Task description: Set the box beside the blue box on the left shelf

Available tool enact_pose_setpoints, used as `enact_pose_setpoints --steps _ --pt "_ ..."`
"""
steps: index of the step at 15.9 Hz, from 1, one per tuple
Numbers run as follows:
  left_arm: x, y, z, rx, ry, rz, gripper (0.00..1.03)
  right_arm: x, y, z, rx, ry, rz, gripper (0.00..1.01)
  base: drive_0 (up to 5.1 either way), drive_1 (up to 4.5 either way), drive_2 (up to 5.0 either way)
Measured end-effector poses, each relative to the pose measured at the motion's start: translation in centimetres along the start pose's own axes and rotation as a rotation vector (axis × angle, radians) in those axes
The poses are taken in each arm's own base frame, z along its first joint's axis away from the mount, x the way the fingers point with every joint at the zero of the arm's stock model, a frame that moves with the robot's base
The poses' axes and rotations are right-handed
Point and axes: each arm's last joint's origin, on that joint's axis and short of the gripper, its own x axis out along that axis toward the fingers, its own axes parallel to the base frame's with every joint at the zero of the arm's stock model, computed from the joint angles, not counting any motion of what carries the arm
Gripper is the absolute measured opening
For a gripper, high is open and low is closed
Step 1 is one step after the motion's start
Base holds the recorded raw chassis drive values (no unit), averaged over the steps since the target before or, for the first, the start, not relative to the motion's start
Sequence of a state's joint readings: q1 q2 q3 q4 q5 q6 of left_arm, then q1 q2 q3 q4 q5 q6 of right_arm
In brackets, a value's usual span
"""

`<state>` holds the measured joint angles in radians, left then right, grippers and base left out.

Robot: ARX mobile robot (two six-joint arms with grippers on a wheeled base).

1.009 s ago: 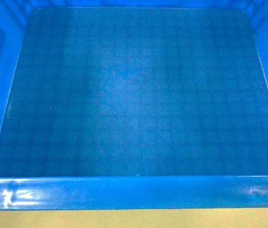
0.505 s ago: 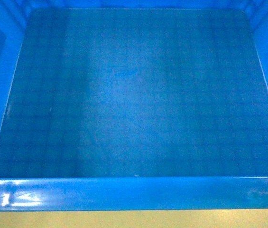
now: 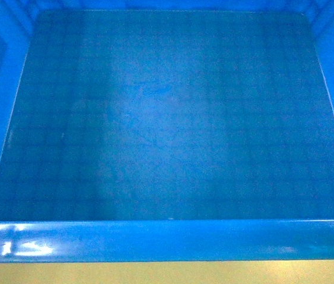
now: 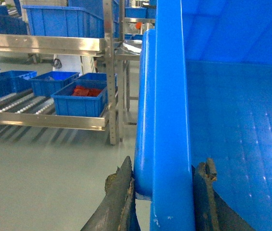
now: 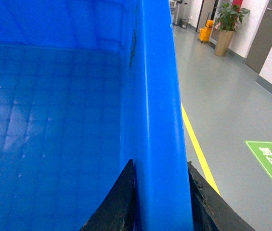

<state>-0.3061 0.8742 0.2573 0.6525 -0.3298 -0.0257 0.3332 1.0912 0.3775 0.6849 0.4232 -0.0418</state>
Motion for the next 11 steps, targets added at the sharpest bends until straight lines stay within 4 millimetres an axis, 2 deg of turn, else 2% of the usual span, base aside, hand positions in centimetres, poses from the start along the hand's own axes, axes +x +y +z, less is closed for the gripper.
enact_pose_setpoints --steps 11 --pt "0.00 0.00 -0.01 0.000 0.001 0.000 0.18 0.00 0.00 -0.02 -0.001 0.002 0.000 0.22 0.0 4.05 -4.1"
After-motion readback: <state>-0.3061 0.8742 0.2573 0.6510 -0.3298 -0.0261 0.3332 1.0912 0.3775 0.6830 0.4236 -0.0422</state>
